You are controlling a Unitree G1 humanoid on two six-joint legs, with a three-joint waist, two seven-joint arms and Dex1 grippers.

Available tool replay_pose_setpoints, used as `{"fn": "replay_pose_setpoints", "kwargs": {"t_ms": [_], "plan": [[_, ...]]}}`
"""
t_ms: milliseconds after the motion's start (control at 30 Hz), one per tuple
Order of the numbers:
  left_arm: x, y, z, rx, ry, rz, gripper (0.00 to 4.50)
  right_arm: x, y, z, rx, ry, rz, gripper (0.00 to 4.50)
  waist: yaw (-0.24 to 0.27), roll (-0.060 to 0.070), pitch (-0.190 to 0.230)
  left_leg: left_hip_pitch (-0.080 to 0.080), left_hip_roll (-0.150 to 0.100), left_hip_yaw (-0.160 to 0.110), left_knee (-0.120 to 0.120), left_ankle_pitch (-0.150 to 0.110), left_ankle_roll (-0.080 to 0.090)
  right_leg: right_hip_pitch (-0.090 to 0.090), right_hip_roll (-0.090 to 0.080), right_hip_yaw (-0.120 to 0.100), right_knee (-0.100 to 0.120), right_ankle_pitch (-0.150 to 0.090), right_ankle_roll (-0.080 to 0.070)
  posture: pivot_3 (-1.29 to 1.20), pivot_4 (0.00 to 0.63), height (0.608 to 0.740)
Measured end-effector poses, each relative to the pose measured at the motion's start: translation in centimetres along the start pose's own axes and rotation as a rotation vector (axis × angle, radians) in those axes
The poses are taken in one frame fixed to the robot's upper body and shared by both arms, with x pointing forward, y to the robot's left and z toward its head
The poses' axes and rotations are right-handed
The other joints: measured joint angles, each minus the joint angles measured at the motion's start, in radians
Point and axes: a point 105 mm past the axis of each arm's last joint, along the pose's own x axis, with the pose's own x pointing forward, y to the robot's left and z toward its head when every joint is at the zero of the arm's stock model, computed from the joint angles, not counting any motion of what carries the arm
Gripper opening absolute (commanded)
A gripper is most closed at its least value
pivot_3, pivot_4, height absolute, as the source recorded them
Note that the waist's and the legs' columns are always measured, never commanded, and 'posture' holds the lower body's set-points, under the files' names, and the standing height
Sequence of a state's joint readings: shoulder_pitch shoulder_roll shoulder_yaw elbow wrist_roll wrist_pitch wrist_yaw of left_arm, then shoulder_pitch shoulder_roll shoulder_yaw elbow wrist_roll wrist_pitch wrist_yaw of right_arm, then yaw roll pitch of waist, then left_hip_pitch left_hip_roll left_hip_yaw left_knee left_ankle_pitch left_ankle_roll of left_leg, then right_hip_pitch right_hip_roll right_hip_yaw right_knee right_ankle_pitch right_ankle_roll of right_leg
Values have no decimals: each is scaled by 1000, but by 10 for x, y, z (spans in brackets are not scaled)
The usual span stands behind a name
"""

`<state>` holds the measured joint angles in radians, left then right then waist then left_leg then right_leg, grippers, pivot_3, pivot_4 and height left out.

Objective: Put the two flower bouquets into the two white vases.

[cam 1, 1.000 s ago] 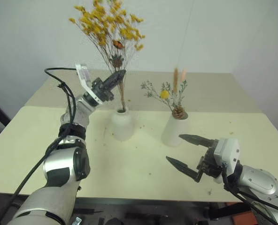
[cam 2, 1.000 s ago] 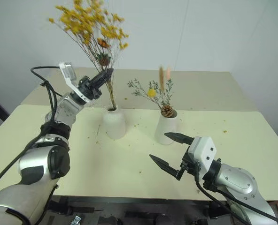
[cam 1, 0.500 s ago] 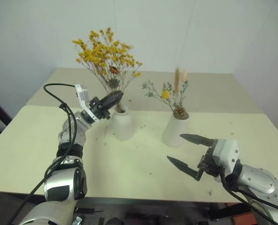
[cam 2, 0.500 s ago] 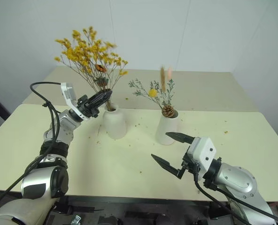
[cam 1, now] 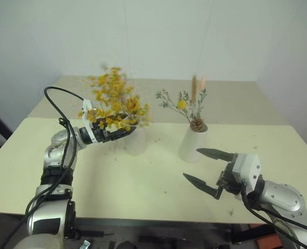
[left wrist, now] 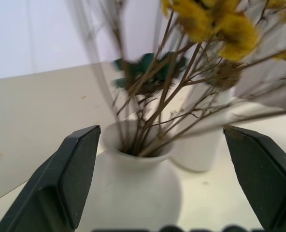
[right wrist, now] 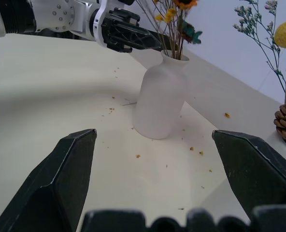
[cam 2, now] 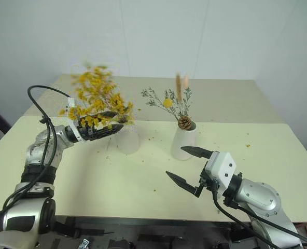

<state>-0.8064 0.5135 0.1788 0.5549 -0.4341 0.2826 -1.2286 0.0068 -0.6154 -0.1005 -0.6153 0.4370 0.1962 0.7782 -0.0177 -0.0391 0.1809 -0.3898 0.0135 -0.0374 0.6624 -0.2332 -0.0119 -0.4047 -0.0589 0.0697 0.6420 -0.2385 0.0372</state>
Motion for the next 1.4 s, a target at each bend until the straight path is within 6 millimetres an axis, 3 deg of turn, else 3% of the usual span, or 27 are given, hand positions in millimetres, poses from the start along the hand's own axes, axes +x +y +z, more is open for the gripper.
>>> {"fn": "replay_pose_setpoints", "kwargs": {"t_ms": [167,300,500,667,800,967,1400], "plan": [[-6,3,16,52,8,40,4463,2,-5,0,-11,-10,2,4500,1,0,0,-1,0,0,0,0,0,-1,0,0,0,0,0,0,150,740],[-20,-8,39,130,36,7,4463,3,-5,-1,-9,-9,4,4500,-8,0,0,0,1,0,0,0,0,-1,0,1,0,0,0,0,150,740],[-74,-30,32,130,204,13,4463,-1,-7,-4,-5,9,-9,4500,-24,0,0,1,2,0,0,0,0,-1,0,0,1,0,-1,0,150,740],[-123,-46,28,97,306,92,4463,-22,-21,-9,-29,80,-54,4500,-23,1,0,1,2,1,0,0,0,0,0,0,1,-1,-1,0,150,740],[-130,-63,22,77,334,73,4463,-35,-31,-12,-48,133,-55,4500,-12,1,0,2,2,1,0,0,0,1,-1,0,0,-3,0,0,150,740],[-123,-85,20,91,352,2,4463,-54,-50,-9,-71,181,-77,4500,-5,1,0,2,3,2,0,0,0,0,0,0,1,-3,-2,0,150,740],[-104,-89,22,116,342,-44,4463,-77,-65,-4,-109,260,-104,4500,-2,1,0,2,3,3,0,0,0,0,0,0,1,-3,-1,0,150,740]]}}
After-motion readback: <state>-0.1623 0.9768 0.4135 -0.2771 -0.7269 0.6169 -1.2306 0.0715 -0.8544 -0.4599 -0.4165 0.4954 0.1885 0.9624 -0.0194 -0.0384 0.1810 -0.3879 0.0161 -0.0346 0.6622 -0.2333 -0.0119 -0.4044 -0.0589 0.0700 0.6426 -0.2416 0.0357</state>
